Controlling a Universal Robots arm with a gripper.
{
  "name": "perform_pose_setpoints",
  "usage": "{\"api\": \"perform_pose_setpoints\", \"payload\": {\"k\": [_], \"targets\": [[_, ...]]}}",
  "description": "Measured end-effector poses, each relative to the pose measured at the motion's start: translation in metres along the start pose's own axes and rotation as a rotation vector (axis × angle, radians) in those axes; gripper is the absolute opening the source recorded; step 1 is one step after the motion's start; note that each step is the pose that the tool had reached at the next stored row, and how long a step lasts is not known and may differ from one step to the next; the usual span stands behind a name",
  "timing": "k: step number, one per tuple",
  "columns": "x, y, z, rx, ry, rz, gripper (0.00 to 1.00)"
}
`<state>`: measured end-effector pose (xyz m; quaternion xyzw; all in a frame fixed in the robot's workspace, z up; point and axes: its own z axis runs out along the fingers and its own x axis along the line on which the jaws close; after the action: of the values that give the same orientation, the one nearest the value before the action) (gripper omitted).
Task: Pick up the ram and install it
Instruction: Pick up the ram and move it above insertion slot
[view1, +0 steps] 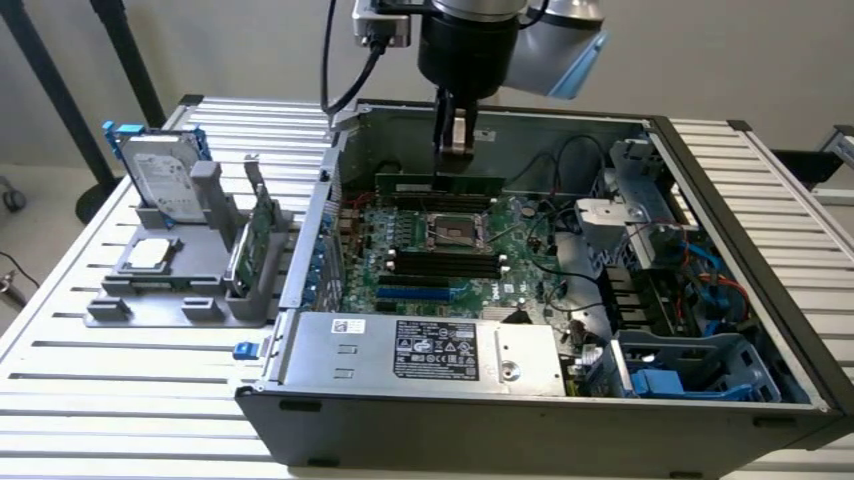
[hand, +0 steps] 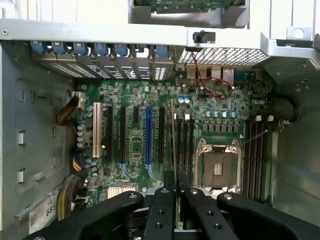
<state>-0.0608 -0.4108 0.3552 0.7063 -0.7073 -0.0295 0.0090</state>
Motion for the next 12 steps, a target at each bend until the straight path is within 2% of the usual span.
{"api": "perform_pose_setpoints", "payload": {"k": [3,5,7,12], "targets": [[-0.010,-0.0033,0.0026,0.0000,0.0157,0.001,0.14],[-0.017,-0.0052,0.0050,0.0001,0.0215,0.001,0.14],[-0.021,-0.0071,0.0083,0.0000,0.0237,0.002,0.14],[-0.025,-0.0132,0.0171,0.0004,0.0232,0.013,0.14]]}}
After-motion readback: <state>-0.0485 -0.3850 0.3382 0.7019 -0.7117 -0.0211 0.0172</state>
